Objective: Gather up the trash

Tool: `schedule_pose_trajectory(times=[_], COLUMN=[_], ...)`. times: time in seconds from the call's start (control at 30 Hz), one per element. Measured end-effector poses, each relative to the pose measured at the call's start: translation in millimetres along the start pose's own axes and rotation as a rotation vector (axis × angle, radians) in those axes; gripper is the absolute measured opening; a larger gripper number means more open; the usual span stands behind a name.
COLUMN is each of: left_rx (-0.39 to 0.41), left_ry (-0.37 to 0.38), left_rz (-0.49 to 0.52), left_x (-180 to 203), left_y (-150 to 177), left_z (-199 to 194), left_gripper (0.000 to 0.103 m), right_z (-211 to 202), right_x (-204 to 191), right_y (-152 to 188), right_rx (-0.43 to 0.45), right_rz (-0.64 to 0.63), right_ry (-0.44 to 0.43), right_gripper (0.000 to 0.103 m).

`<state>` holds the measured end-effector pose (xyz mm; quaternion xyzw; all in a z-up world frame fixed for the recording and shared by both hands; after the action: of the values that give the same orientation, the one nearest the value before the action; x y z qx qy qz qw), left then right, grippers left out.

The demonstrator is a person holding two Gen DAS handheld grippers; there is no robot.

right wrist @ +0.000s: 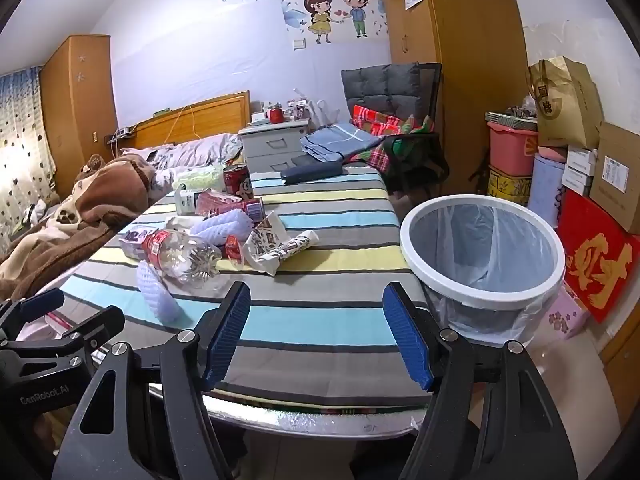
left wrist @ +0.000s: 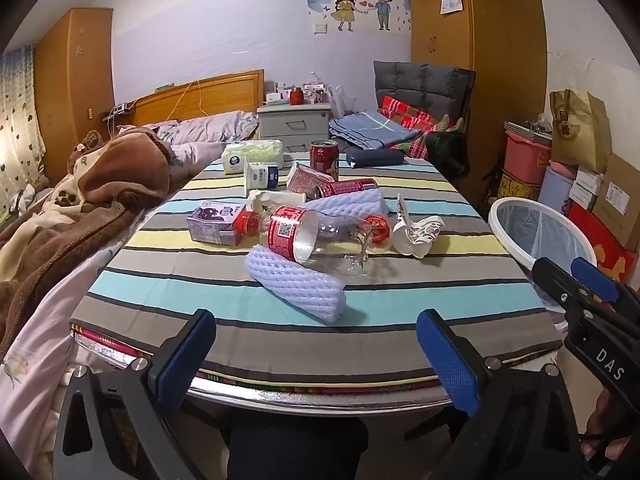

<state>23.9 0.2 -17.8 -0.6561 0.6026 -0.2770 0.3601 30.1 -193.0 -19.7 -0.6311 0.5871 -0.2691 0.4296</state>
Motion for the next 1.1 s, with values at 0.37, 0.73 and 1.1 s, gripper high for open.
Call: schedule_pose_trajectory(times=[0.37,0.73,1.1], left_rx=[0.0,0.011,0.011], left_ry=[-0.021,-0.029,-0.029], left_rz=[0.016,0.013,0.013], left_x=[-2.6,-2.4,-3.0], left_y=[-2.7,-3.0,-3.4], left_z=[0.3,-5.6,-5.7], left_gripper=[0.102,0.102,0.102], right_z=[-3.5,-4.1,-5.8], right_x=[2.0,2.9,3.6], right_y=[-1.2,-1.2,-2.4], right_rx=[0.002,0.002,0.004], right_rz=[-0.001,0.0,0.001], right_ry=[0.009,0.011,0.012], right_gripper=[0.07,0.07,0.07])
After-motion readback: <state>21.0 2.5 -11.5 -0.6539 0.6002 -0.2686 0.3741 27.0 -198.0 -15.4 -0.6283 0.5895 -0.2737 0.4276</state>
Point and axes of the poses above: each gripper's, at about its wrist camera, not at the fingertips, and z roughly the way its jaws point, x to its right, y to its underside, the point moved 3 cm from there along z, roughly the way its jaws point, and after that the axes turned 9 degrees about -y, right-handed, at the moved point
